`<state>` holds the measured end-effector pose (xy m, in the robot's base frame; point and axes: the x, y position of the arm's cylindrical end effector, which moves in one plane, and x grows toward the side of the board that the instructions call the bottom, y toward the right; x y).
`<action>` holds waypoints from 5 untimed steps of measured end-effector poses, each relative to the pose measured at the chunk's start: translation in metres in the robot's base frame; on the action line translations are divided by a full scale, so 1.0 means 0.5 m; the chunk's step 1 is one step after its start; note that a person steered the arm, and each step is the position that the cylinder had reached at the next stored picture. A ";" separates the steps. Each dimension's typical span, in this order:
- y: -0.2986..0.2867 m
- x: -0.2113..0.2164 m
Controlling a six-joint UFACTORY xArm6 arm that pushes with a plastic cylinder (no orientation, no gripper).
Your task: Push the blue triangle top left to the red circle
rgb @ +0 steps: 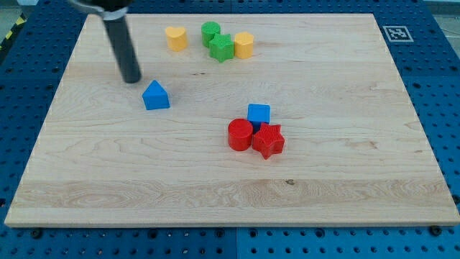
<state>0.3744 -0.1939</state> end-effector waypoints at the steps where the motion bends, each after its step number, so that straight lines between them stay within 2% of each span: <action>1: -0.004 0.046; 3: 0.187 0.090; 5: 0.230 0.096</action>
<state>0.4226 -0.0791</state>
